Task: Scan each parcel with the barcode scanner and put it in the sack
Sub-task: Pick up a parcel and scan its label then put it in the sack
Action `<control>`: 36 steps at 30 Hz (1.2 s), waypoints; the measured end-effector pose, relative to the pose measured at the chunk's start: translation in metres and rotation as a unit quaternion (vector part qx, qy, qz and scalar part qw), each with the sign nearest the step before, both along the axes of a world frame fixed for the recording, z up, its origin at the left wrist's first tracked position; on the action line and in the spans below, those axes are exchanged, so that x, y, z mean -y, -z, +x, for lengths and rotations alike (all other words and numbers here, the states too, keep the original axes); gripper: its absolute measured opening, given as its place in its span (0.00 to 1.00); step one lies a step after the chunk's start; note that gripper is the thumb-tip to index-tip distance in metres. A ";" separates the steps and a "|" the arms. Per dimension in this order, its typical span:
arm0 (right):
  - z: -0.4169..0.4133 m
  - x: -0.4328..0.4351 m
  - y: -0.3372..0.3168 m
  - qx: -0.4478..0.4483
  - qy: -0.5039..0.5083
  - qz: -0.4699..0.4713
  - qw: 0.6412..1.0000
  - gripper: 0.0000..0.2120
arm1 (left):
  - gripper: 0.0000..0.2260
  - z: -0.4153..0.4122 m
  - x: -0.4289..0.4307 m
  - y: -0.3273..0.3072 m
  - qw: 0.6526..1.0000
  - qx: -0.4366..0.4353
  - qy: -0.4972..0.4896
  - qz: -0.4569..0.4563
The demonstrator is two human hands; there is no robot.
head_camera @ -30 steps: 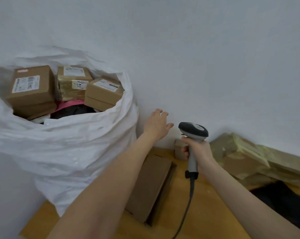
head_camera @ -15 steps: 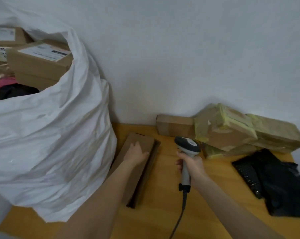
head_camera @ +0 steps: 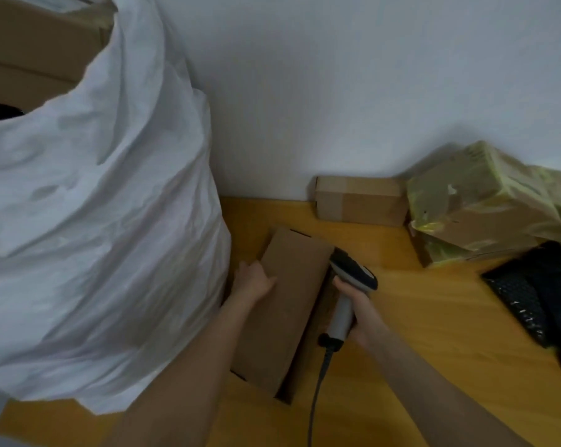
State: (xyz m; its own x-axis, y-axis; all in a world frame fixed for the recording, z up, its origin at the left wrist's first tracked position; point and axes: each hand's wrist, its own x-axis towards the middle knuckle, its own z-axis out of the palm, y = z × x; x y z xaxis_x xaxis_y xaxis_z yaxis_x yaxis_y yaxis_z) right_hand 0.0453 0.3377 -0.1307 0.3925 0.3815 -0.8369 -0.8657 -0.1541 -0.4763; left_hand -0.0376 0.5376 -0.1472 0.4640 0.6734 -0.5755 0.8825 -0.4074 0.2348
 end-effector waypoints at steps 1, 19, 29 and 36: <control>0.001 0.002 -0.001 0.001 0.007 0.002 1.000 0.18 | 0.28 -0.002 0.002 0.001 1.000 0.012 -0.015 -0.004; 0.028 0.014 -0.100 0.064 0.057 0.113 0.990 0.11 | 0.16 0.014 0.019 -0.128 0.926 0.335 -0.150 -0.092; 0.046 0.066 -0.151 0.092 0.032 0.150 0.984 0.13 | 0.40 0.013 0.068 -0.213 0.798 0.434 -0.323 -0.266; 0.026 0.085 -0.151 0.078 0.007 0.138 0.987 0.23 | 0.28 -0.009 0.091 -0.221 0.827 0.398 -0.253 -0.306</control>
State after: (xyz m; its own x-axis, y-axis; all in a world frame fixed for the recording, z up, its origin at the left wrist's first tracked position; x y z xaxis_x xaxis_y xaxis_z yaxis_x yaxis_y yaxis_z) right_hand 0.0717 0.2529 0.0207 0.5144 0.5809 -0.6308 -0.7800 0.0112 -0.6257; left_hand -0.0469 0.4467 0.0737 0.6083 0.5929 -0.5277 0.3693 0.3771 0.8494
